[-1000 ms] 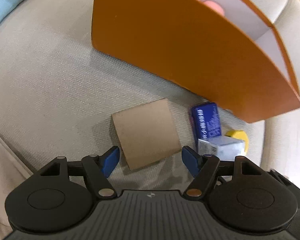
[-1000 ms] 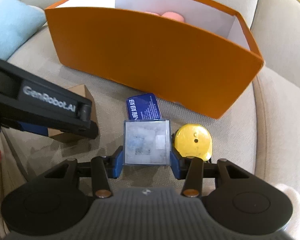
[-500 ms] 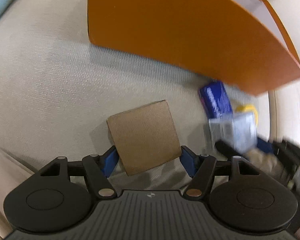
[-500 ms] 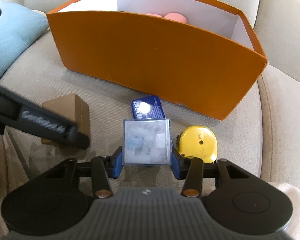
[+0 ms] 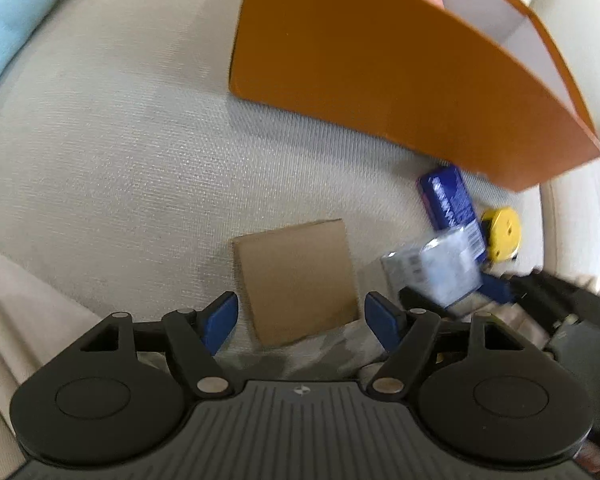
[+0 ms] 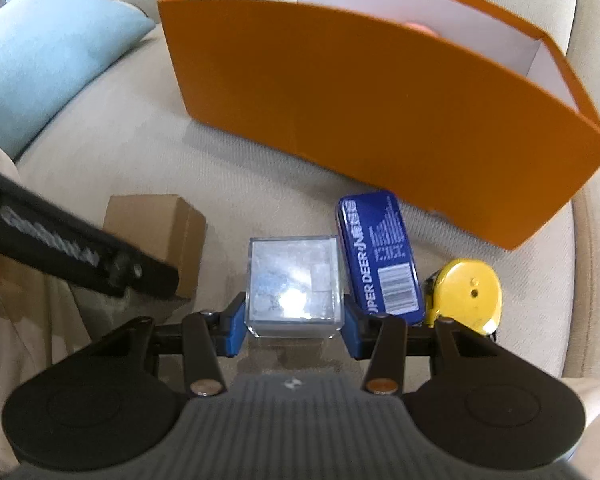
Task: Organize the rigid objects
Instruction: 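Lower left tool onto the small cardboard box and close on it, then lift and carry the cardboard box and clear cube over the orange box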
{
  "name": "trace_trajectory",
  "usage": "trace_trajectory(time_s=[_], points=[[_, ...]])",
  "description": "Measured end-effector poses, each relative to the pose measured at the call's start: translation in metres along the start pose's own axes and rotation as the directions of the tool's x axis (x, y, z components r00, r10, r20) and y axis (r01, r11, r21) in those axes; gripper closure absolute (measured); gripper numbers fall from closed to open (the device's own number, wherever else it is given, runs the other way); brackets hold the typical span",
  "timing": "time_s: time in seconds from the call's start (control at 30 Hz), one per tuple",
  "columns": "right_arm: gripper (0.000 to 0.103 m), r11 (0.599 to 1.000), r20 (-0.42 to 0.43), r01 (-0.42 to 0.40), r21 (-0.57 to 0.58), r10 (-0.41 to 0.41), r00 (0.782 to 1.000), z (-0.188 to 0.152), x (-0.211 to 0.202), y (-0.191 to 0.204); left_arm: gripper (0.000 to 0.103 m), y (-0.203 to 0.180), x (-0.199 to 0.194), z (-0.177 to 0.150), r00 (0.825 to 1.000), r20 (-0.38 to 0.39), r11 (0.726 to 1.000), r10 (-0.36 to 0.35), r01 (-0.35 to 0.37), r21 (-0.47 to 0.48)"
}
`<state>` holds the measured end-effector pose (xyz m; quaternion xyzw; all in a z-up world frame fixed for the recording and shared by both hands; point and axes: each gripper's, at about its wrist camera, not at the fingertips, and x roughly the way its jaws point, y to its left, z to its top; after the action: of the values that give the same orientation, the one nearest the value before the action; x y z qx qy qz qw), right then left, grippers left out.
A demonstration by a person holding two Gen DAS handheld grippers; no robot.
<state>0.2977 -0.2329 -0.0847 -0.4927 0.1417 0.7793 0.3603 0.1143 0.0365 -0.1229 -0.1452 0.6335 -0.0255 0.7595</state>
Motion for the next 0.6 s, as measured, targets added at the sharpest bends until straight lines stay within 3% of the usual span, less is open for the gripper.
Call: trace_trajectory(time_s=[0.17, 0.37, 0.6], points=[[0.054, 0.997, -0.027, 0.007, 0.071, -0.005, 1.0, -0.013, -0.008, -0.007, 0.019, -0.007, 0.006, 0.008, 0.999, 0.029, 0.997, 0.025, -0.023, -0.068], [0.053, 0.991, -0.026, 0.004, 0.137, 0.0, 1.0, -0.012, -0.011, -0.013, 0.032, -0.007, -0.001, 0.003, 0.998, 0.05, 0.999, 0.037, -0.035, -0.039], [0.054, 0.974, -0.035, 0.006, 0.225, 0.002, 0.999, -0.011, -0.007, -0.016, 0.034, -0.008, -0.006, -0.002, 0.997, 0.067, 0.999, 0.032, -0.031, -0.008]])
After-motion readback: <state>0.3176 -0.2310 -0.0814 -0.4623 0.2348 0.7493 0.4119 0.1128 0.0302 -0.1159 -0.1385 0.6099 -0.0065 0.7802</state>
